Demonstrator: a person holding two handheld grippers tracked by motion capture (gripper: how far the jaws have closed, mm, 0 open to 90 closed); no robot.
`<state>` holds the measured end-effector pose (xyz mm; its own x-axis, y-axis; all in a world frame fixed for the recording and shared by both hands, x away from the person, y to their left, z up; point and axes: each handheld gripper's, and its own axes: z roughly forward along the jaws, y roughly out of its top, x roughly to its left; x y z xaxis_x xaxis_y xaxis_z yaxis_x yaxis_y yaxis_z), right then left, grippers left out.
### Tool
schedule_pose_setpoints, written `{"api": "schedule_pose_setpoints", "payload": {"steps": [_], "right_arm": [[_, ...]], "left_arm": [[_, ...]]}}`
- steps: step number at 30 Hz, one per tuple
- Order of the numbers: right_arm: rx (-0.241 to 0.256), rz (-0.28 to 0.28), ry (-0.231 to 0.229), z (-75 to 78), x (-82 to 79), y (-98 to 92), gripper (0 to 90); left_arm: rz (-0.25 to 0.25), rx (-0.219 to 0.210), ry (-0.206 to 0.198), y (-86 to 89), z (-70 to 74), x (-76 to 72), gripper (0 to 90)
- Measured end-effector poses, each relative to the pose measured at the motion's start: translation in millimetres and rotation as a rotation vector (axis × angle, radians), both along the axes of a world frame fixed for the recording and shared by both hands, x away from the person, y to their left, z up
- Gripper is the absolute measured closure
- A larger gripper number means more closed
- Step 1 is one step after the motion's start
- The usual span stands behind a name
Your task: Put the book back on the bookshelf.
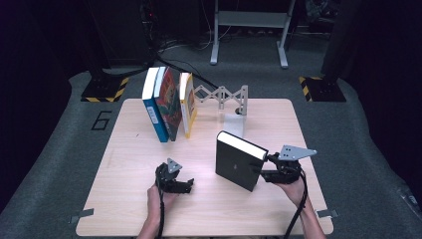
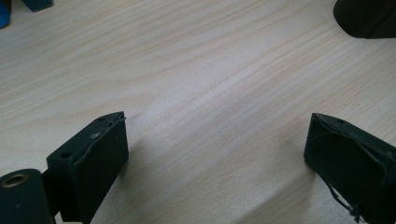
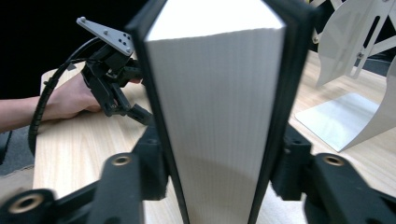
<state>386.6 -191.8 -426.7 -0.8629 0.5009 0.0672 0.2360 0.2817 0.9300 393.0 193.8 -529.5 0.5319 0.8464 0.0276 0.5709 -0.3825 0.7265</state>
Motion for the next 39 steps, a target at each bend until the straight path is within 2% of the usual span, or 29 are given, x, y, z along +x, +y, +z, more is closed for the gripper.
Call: {"api": "schedule_pose_setpoints", "payload": {"steps": [7,9,15,18,24,26,27,29,32,34,37,39], "right_arm": [[0.009,-0.039,0.026,-0.5,-4.8,-9.7,33.0],[0.007,-0.047,0.034,-1.5,-6.8,-13.1,26.6],[0.005,-0.09,0.041,-3.9,-16.6,-26.5,15.5],[0.0,-0.098,0.042,-4.4,-20.8,-34.6,13.9],[-0.015,-0.16,0.051,-7.9,-25.3,-47.9,9.1],[-0.02,-0.19,0.053,-8.9,-26.3,-49.6,8.2],[-0.02,-0.19,0.053,-8.9,-26.3,-49.6,8.2],[-0.021,-0.229,0.054,-10.0,-25.6,-52.7,6.5],[-0.013,-0.262,0.071,-10.1,-24.3,-54.2,5.3],[-0.018,-0.271,0.064,-10.3,-22.7,-52.9,4.5],[-0.04,-0.277,0.074,-11.3,-19.4,-49.2,3.5],[-0.047,-0.281,0.084,-11.4,-18.3,-46.7,3.3]], "left_arm": [[-0.001,0.001,0.001,0.1,0.1,0.0,6.1],[0.007,-0.008,-0.002,-0.5,-0.3,-0.1,6.1],[-0.005,-0.01,0.011,0.2,0.4,0.2,5.9],[-0.02,-0.004,0.007,1.5,0.2,0.8,5.8],[-0.032,0.001,0.007,1.8,0.4,1.6,5.3],[-0.042,0.012,0.033,2.8,3.4,2.5,5.3],[-0.042,0.012,0.033,2.8,3.4,2.5,5.1],[-0.049,-0.031,0.035,3.6,4.3,3.2,3.3],[-0.073,-0.073,0.026,3.7,9.2,2.6,1.6],[-0.088,-0.109,0.024,3.1,13.2,2.5,0.3],[-0.123,-0.13,0.023,1.0,19.2,3.3,0.0],[-0.142,-0.126,0.023,-0.5,23.2,3.3,0.0]]}}
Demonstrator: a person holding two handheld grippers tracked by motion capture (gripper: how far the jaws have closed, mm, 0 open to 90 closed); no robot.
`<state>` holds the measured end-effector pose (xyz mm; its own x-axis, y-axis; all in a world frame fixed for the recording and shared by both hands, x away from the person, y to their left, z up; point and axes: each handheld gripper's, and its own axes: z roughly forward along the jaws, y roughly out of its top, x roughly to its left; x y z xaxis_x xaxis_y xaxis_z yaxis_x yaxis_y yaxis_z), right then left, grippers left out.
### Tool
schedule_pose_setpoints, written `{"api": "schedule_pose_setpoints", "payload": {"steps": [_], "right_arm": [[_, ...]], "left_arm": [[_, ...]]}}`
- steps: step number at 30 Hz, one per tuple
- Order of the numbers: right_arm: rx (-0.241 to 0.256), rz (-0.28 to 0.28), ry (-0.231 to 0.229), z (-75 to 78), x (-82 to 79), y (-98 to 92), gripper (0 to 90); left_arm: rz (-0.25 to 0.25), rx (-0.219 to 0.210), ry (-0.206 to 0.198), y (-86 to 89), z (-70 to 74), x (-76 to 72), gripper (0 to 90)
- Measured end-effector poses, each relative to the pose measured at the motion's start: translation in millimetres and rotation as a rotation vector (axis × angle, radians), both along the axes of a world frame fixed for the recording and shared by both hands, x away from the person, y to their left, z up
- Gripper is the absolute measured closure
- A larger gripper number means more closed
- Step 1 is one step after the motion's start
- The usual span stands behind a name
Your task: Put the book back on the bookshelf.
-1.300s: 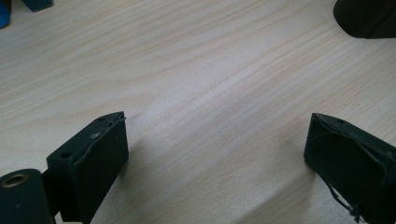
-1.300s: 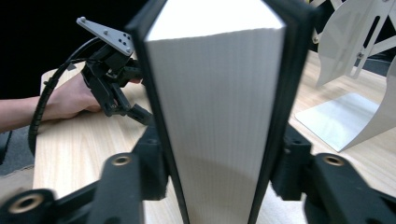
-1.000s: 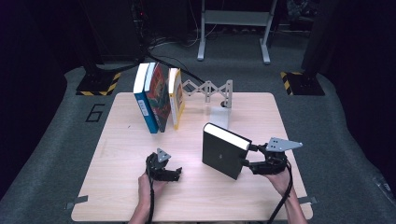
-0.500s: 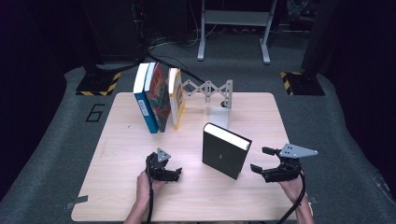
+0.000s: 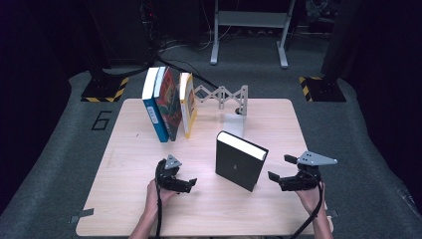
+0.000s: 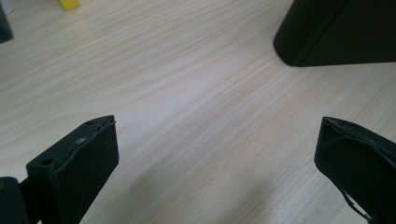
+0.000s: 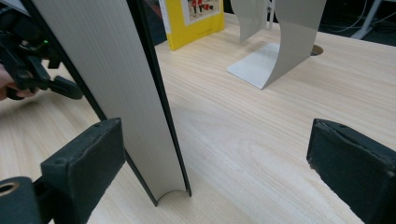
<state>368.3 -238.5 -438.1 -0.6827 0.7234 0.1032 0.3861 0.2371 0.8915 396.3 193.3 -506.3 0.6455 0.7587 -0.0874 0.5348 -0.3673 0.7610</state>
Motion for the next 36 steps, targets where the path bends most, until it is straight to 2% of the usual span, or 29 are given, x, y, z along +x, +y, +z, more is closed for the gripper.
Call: {"api": "schedule_pose_setpoints", "payload": {"steps": [1,8,11,14,16,20,26,31,36], "right_arm": [[0.002,0.005,0.004,-0.1,0.8,0.3,3.5],[-0.013,-0.016,0.028,0.2,4.1,4.2,3.9],[-0.026,-0.023,0.022,0.8,5.1,6.7,4.5],[-0.028,-0.03,0.019,1.1,5.9,9.9,5.1],[-0.031,-0.034,0.019,0.7,6.8,11.5,5.9],[-0.029,-0.029,0.029,-2.1,10.4,14.6,5.9],[-0.031,-0.025,0.031,-1.6,11.5,17.3,5.9],[-0.042,-0.022,0.039,-3.7,13.2,18.9,5.9],[-0.039,-0.033,0.042,-4.7,13.5,19.0,5.9]], "left_arm": [[-0.003,-0.017,-0.002,-1.3,1.4,-0.3,0.0],[-0.033,-0.05,-0.016,-7.9,11.3,-2.4,0.0],[-0.046,-0.075,-0.02,-13.5,13.1,-2.8,0.0],[-0.074,-0.072,-0.024,-18.6,14.6,-1.5,0.0],[-0.078,-0.086,-0.019,-23.3,15.0,-1.0,0.0],[-0.097,-0.086,-0.03,-30.7,15.6,1.1,0.0],[-0.133,-0.096,-0.023,-39.7,17.0,3.3,0.0],[-0.15,-0.127,-0.013,-45.9,17.1,4.7,0.2],[-0.178,-0.13,-0.021,-49.7,20.6,6.7,0.2]]}}
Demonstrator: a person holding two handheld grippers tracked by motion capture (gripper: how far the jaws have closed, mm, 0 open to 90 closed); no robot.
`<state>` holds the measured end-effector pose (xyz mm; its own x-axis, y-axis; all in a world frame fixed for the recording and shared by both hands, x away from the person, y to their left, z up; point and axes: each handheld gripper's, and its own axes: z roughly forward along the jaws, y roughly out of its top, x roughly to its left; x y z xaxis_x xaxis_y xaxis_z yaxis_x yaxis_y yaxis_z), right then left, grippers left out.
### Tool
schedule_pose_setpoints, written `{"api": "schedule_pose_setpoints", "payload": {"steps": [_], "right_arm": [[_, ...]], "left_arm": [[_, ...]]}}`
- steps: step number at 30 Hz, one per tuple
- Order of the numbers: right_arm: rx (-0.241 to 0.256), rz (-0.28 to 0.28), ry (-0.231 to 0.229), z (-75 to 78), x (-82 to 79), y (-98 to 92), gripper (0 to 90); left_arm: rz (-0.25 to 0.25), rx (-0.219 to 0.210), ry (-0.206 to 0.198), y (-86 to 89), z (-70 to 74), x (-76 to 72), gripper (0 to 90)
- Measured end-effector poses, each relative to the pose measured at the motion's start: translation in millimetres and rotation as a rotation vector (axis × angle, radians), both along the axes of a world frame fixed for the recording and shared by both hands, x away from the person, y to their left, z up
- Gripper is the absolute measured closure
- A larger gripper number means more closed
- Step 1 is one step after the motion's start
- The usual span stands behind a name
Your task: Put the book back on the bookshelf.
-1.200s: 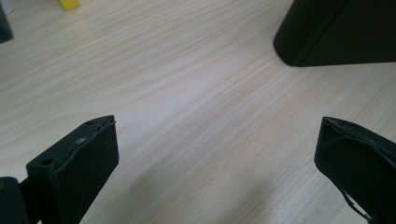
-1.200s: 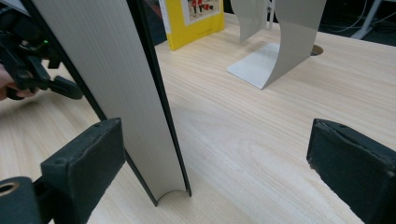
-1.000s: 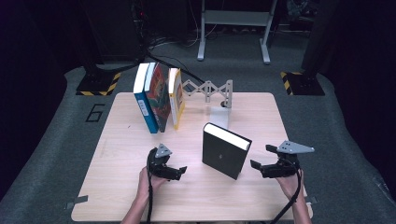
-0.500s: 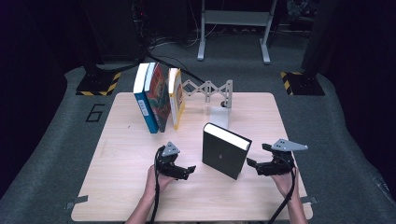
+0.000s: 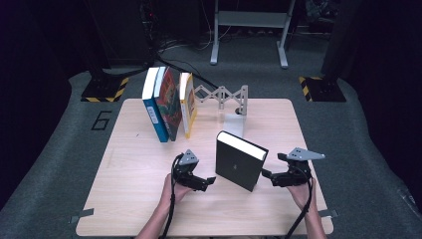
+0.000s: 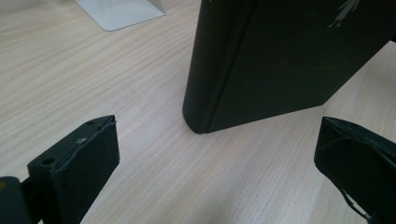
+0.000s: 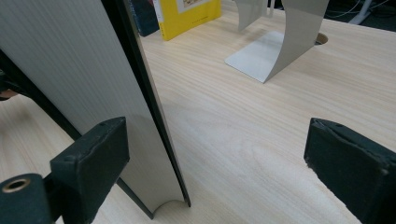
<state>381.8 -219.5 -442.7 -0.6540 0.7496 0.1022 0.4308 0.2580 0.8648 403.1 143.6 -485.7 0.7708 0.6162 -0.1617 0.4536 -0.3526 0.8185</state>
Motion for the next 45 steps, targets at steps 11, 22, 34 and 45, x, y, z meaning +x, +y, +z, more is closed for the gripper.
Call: {"api": "schedule_pose_setpoints", "payload": {"steps": [11,22,34,45], "right_arm": [[-0.01,0.009,0.005,0.7,2.1,0.8,6.0],[-0.02,0.013,0.011,0.4,4.0,5.2,6.0],[-0.02,0.013,0.013,0.5,3.6,5.7,6.0],[-0.018,0.018,0.018,0.3,5.2,5.5,4.8]], "left_arm": [[-0.049,-0.024,-0.01,-8.6,9.9,5.5,0.8],[-0.101,-0.023,-0.035,-21.7,11.3,12.1,1.8],[-0.122,-0.035,-0.042,-33.0,12.4,14.1,4.2],[-0.136,-0.021,-0.047,-39.7,11.9,11.2,5.5]]}}
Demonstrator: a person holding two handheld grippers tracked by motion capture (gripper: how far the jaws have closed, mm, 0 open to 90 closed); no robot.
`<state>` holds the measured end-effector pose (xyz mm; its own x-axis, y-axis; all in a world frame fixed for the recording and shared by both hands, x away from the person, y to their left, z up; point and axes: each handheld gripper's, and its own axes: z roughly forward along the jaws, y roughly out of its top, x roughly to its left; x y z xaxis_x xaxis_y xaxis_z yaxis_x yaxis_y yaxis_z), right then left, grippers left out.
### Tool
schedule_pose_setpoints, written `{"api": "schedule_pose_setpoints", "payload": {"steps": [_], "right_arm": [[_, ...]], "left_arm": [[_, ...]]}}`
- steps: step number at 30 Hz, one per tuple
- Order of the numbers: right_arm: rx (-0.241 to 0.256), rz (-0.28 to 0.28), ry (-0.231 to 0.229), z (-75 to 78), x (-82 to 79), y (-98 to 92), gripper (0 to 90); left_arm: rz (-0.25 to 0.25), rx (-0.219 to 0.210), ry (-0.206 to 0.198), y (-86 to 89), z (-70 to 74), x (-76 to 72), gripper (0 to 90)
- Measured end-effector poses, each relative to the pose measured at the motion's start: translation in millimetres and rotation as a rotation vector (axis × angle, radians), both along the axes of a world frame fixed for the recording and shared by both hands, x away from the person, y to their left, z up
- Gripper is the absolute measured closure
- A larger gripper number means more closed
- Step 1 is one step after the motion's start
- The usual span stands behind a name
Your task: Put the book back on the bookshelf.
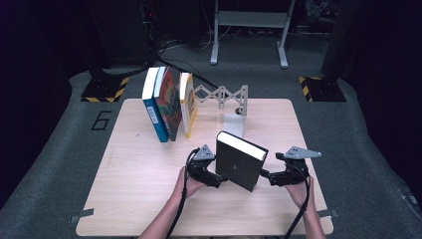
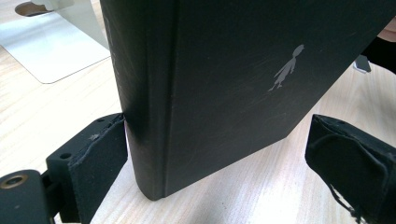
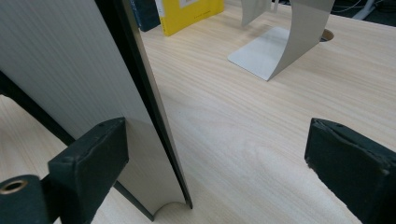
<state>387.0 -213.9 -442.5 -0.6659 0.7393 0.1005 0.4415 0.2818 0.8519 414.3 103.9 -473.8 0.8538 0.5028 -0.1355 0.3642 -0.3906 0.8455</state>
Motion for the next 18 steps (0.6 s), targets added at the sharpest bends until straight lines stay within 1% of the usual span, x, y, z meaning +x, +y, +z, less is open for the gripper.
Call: {"api": "schedule_pose_setpoints", "payload": {"steps": [3,6,9,10,12,14,15,16,18], "right_arm": [[0.004,0.002,0.011,0.0,1.4,-0.4,4.8],[-0.003,0.008,0.01,0.8,2.9,-0.2,4.9],[-0.01,0.012,0.013,1.4,5.3,-0.4,5.1],[-0.006,0.014,0.014,1.4,6.2,-0.4,5.1],[-0.004,0.019,0.014,1.3,7.7,-0.7,5.5],[-0.005,0.018,0.017,1.1,8.7,-1.1,5.5],[0.001,0.016,0.022,1.0,9.1,-1.1,5.5],[-0.001,0.016,0.018,1.0,9.6,-1.2,5.7],[-0.004,0.015,0.011,1.4,9.5,-1.4,7.1]], "left_arm": [[0.007,0.011,-0.003,-0.4,0.3,-2.4,4.9],[0.019,0.0,-0.006,1.0,-0.6,-6.1,4.8],[0.029,-0.007,0.0,2.2,-1.0,-10.2,4.7],[0.032,-0.006,-0.005,2.6,-1.1,-11.3,4.6],[0.048,-0.016,-0.002,2.6,-1.8,-14.3,4.5],[0.056,-0.012,-0.008,2.6,-1.3,-16.3,4.5],[0.059,-0.011,0.0,2.5,-1.3,-17.4,4.6],[0.072,-0.015,0.002,1.8,-1.6,-18.3,4.7],[0.076,-0.015,-0.007,2.7,-1.4,-17.7,5.8]]}}
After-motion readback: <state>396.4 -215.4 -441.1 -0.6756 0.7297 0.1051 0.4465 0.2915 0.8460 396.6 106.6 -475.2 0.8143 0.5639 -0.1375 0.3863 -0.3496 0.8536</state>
